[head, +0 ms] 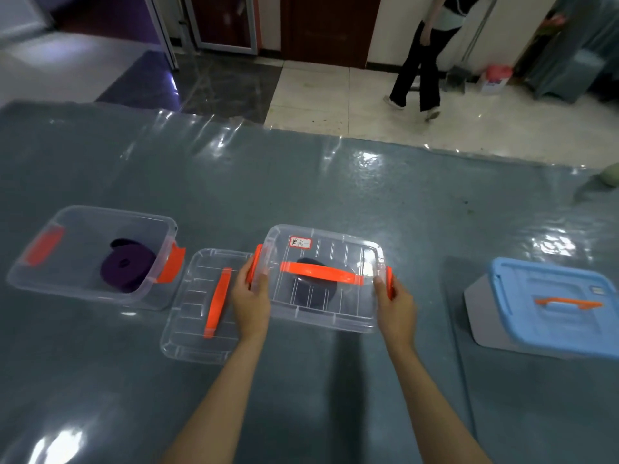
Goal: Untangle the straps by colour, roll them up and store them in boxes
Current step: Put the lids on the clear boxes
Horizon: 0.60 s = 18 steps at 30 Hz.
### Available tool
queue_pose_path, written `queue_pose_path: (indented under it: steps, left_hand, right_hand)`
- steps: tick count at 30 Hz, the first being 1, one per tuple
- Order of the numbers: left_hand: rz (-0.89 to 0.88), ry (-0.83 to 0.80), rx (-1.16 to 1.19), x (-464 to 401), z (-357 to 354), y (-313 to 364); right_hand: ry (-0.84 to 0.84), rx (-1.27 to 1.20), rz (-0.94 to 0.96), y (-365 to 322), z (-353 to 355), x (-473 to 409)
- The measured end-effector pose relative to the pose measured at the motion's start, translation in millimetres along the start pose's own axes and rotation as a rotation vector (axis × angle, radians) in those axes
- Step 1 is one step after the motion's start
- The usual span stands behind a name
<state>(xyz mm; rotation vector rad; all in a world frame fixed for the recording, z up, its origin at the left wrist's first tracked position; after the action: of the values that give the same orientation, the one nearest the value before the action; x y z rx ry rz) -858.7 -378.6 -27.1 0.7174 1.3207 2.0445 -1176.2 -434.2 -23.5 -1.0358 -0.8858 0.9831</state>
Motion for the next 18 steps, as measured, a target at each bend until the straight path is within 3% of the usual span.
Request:
queue_pose_path:
  steps: [4, 9, 14, 16, 18]
  left_hand:
    - [-0.141, 0.07, -0.154, 1, 3, 11]
    - [-0.245, 0.088, -0.335, 7, 5, 28]
    - [-0.382, -0.081, -0.645, 17, 13, 48]
    - [-0.469, -0.136, -0.827, 28, 22, 52]
    - [-0.518, -0.129, -0.866, 49, 39, 57]
  right_hand:
    - [0.027, 0.346, 0.225, -21, -11, 5]
    - [-0.053, 0.592, 0.229, -29, -12, 1]
    - [-0.252, 0.794, 0.217, -43, -6, 13]
    - [-0.284, 0.81, 0.276, -52, 6, 29]
    - [-0.278, 0.792, 0.367, -58, 21, 51]
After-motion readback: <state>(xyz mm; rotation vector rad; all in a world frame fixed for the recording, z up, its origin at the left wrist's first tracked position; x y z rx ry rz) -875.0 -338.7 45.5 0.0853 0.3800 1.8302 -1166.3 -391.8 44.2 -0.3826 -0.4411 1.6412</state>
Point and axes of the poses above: each hand's wrist, its own x-axis away from the middle knuckle, its own z-axis out of the back of the hand, y = z × x, the point moved 6 cm from there along -x, towards the middle knuckle, and after that the axes turned 12 degrees about -x, right-handed, at the moved point
